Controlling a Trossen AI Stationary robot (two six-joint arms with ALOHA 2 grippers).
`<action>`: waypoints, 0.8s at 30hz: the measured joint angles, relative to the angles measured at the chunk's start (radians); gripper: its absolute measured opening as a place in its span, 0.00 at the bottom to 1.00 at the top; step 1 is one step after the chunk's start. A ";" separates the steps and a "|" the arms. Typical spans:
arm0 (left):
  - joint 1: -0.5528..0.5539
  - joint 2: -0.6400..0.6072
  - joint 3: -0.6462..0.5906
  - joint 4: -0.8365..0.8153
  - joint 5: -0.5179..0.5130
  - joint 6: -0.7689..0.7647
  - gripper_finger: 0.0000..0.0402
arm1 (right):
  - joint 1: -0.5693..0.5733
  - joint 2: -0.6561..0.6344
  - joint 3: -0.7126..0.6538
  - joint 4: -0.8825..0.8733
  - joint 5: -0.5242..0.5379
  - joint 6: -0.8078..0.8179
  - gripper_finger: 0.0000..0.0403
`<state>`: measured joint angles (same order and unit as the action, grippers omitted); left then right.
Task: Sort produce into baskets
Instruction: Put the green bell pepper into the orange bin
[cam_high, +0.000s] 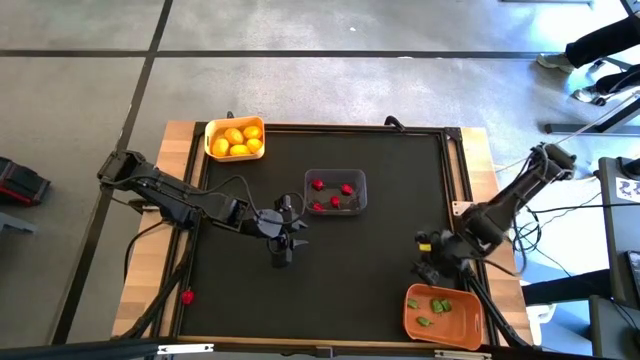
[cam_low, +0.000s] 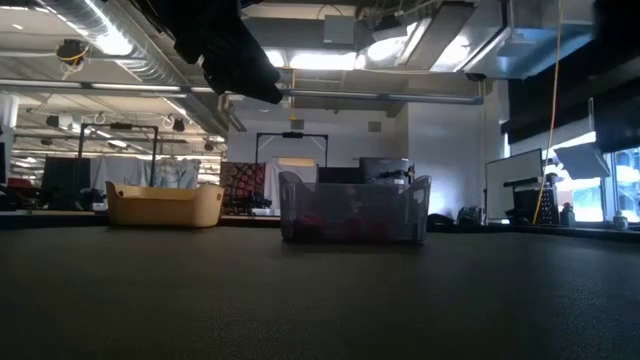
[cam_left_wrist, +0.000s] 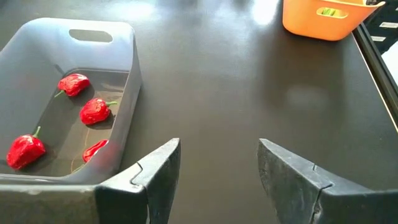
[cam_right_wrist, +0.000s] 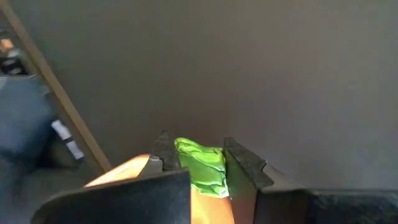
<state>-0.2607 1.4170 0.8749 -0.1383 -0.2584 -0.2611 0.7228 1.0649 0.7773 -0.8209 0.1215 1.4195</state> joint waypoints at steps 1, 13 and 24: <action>0.000 0.000 0.000 0.000 0.000 -0.001 0.52 | 0.027 0.000 0.000 0.016 0.000 0.027 0.10; 0.000 0.000 0.000 -0.008 0.000 -0.005 0.52 | 0.337 0.075 0.001 0.212 0.065 0.368 0.10; 0.000 0.000 0.000 -0.012 0.001 -0.020 0.52 | 0.384 0.248 0.001 0.289 0.022 0.440 0.12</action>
<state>-0.2607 1.4170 0.8749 -0.1505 -0.2577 -0.2810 1.1065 1.3130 0.7780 -0.5318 0.1430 1.8595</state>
